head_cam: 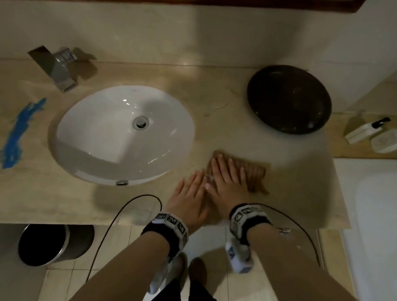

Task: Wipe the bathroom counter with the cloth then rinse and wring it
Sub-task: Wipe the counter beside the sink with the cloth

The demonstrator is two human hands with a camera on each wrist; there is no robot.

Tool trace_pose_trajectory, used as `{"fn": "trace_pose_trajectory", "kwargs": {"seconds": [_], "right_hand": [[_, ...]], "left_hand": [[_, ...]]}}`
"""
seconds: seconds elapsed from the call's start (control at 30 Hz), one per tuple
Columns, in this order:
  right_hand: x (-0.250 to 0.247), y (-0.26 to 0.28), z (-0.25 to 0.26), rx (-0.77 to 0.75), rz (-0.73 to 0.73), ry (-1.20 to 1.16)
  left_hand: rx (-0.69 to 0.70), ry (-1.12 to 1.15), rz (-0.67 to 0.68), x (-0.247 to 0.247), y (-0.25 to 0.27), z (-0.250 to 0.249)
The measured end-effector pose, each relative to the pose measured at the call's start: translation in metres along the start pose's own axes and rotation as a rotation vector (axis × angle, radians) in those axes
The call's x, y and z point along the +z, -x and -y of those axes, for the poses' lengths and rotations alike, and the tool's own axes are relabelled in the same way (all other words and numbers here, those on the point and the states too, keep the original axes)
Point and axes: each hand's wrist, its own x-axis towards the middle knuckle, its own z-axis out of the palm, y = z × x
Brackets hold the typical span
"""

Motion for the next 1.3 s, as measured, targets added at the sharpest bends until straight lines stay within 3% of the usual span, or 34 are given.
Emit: {"fn": "trace_pose_trajectory", "kwargs": {"seconds": [0.07,0.1,0.2,0.27,0.3,0.37,0.43,0.53,0.6,0.67,0.77,0.83,0.93,1.0,1.07,1.17,1.23,1.3], "right_hand": [[-0.008,-0.002,-0.036,-0.101,0.008,0.048],[-0.016,-0.006,-0.056,-0.08,0.0,0.024],[-0.04,-0.016,-0.094,0.238,-0.068,-0.166],[-0.046,-0.026,-0.082,0.411,-0.083,-0.222],[-0.045,-0.031,-0.065,0.42,-0.07,-0.225],[-0.035,-0.034,-0.024,0.261,-0.041,-0.149],[-0.02,-0.025,0.011,-0.005,0.013,-0.06],[-0.019,-0.016,0.001,-0.154,0.051,-0.05],[-0.03,-0.02,-0.04,-0.024,0.001,-0.081],[-0.037,-0.018,-0.083,0.232,-0.075,-0.169],[-0.027,-0.012,-0.087,0.424,-0.113,-0.186],[-0.016,-0.014,-0.048,0.376,-0.117,-0.149],[0.004,-0.008,0.012,0.048,-0.03,-0.053],[0.003,-0.008,0.01,-0.082,0.008,0.002],[-0.007,-0.013,-0.024,-0.044,-0.001,-0.006],[-0.021,-0.012,-0.064,0.241,-0.077,-0.15],[-0.016,-0.011,-0.051,0.361,-0.11,-0.169],[-0.002,-0.009,-0.009,0.318,-0.134,-0.117]], "left_hand": [[0.008,-0.011,0.022,-0.001,0.003,0.002],[0.014,-0.006,0.037,-0.004,0.003,0.004],[0.029,0.009,0.08,-0.01,0.002,0.009],[0.021,0.017,0.081,-0.008,0.002,0.009],[0.018,0.018,0.078,-0.007,0.002,0.009],[0.015,0.012,0.069,-0.005,0.002,0.007],[0.009,-0.018,0.071,-0.004,0.001,0.005],[0.002,-0.017,0.073,-0.004,0.0,0.007],[0.008,-0.006,0.075,-0.002,-0.001,0.009],[0.015,0.005,0.093,0.001,-0.002,0.011],[0.018,0.022,0.082,0.004,-0.003,0.011],[0.017,0.02,0.064,0.007,-0.004,0.011],[-0.003,-0.019,0.036,0.009,-0.003,0.009],[0.001,-0.04,0.017,0.008,-0.001,0.01],[0.022,-0.049,-0.002,0.009,0.003,0.014],[0.036,-0.06,-0.027,0.011,0.015,0.024],[0.045,-0.067,-0.041,0.014,0.026,0.034],[0.057,-0.096,-0.043,0.019,0.038,0.046]]}}
